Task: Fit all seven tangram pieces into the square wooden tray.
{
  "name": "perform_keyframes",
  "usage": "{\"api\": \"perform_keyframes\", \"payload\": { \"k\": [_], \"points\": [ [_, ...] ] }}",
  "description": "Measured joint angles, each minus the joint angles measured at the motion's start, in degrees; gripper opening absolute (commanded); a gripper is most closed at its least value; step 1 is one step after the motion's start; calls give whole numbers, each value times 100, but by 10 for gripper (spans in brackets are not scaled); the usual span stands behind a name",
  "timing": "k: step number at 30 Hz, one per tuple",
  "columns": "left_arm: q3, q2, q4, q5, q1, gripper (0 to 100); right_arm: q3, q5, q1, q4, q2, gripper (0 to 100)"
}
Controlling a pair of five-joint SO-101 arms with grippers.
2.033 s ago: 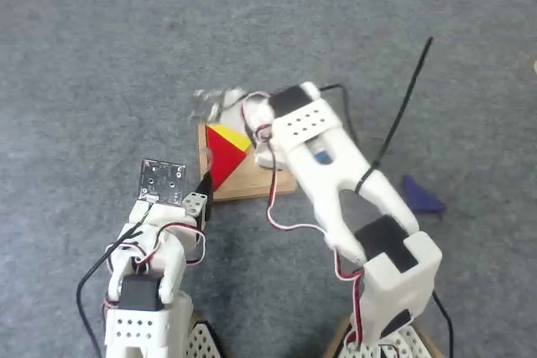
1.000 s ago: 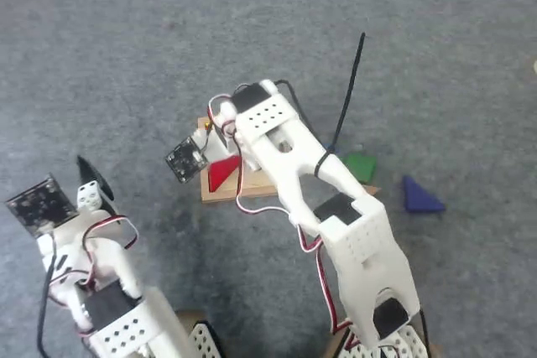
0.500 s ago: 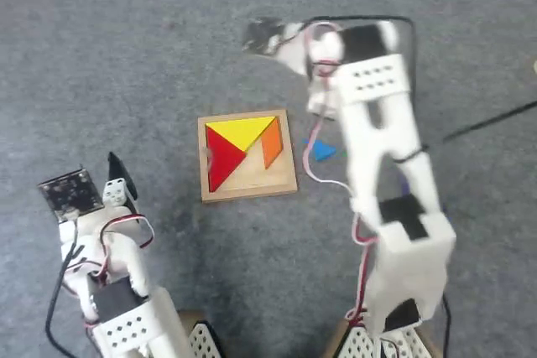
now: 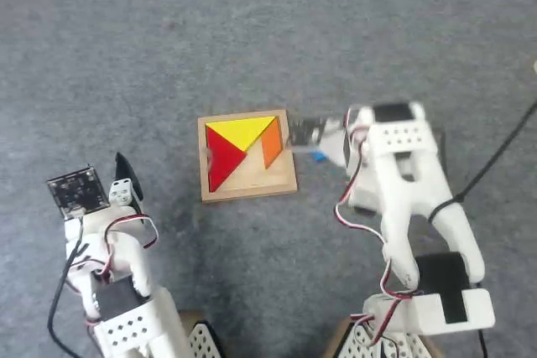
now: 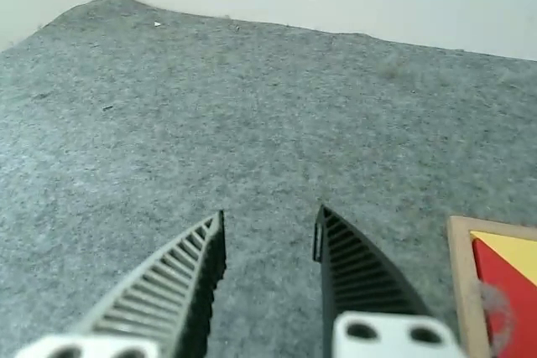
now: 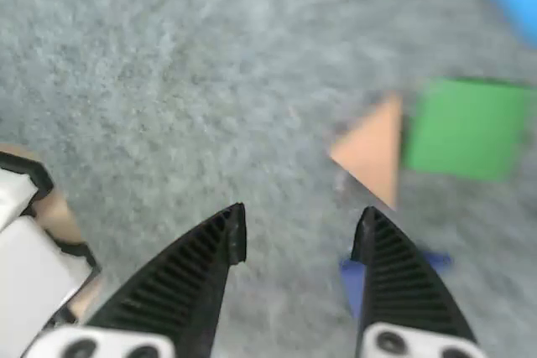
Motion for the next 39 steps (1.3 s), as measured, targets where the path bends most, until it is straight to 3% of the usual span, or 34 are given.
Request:
{"api": "perform_keyframes", "payload": {
  "k": [19, 25, 35, 39],
  "points": [
    [0, 0, 0, 0, 0, 171, 1565, 62, 158, -2549, -97, 199],
    [0, 0, 0, 0, 0, 171, 1574, 62, 158, -2655, -97, 58],
    [0, 0, 0, 0, 0, 171, 1574, 70, 176, -2664, -97, 20],
    [0, 0, 0, 0, 0, 171, 1574, -62, 176, -2664, -97, 81]
  ]
}}
